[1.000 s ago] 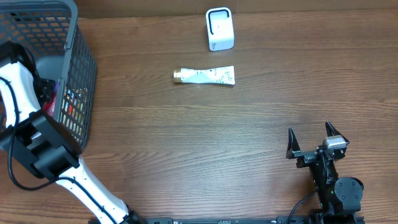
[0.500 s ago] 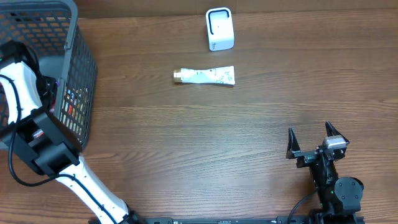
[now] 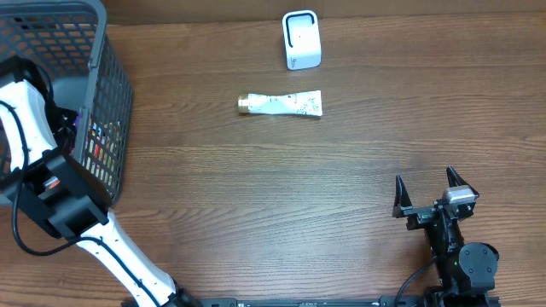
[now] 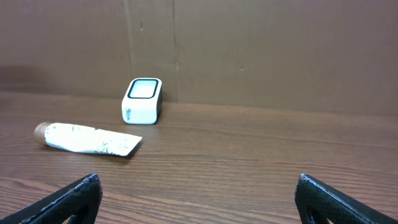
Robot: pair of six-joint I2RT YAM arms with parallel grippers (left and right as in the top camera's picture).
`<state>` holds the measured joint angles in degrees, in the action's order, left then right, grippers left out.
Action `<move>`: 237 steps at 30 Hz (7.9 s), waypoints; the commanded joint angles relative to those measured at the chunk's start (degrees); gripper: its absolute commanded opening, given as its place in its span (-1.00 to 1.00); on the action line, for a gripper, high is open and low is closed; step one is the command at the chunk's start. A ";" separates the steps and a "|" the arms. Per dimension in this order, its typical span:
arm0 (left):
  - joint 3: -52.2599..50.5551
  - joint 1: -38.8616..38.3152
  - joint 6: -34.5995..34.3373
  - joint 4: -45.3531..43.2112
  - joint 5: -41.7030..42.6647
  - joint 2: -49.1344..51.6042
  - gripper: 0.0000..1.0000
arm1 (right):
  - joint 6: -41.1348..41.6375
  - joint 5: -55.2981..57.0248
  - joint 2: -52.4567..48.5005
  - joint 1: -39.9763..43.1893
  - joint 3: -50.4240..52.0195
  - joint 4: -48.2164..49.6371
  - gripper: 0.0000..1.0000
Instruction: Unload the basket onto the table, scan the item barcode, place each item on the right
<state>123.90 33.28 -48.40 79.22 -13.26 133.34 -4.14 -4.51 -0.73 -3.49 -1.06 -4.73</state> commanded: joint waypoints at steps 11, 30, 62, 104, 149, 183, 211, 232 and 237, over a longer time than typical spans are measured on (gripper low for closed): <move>27.61 0.15 11.13 9.49 -1.88 -12.74 0.16 | -0.22 -0.22 0.57 -0.31 0.59 0.31 1.00; 21.59 -0.83 5.53 10.78 -0.39 5.14 1.00 | -0.22 -0.22 0.57 -0.31 0.59 0.31 1.00; 3.76 -0.72 5.62 3.21 -0.63 12.02 -0.91 | -0.22 -0.22 0.57 -0.31 0.59 0.31 1.00; 23.56 -6.60 13.94 9.33 12.48 -37.64 0.04 | -0.22 -0.22 0.57 -0.31 0.59 0.31 1.00; 23.45 3.19 40.98 17.59 54.29 -17.11 -0.92 | -0.22 -0.24 0.57 -0.31 0.59 0.31 1.00; 23.45 9.31 42.62 17.42 45.22 -17.09 -0.92 | -0.22 -0.22 0.57 -0.31 0.59 0.31 1.00; 14.27 10.49 35.12 11.39 15.82 -12.57 0.99 | -0.22 -0.24 0.57 -0.31 0.59 0.31 1.00; 14.25 5.05 36.00 17.59 17.09 2.38 1.00 | -0.22 -0.22 0.57 -0.31 0.59 0.31 1.00; 14.03 4.83 36.24 17.62 16.87 2.43 0.99 | -0.22 -0.24 0.57 -0.31 0.59 0.31 1.00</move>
<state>137.97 38.00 -13.32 96.66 3.99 135.79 -4.12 -4.49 -0.73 -3.46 -1.06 -4.73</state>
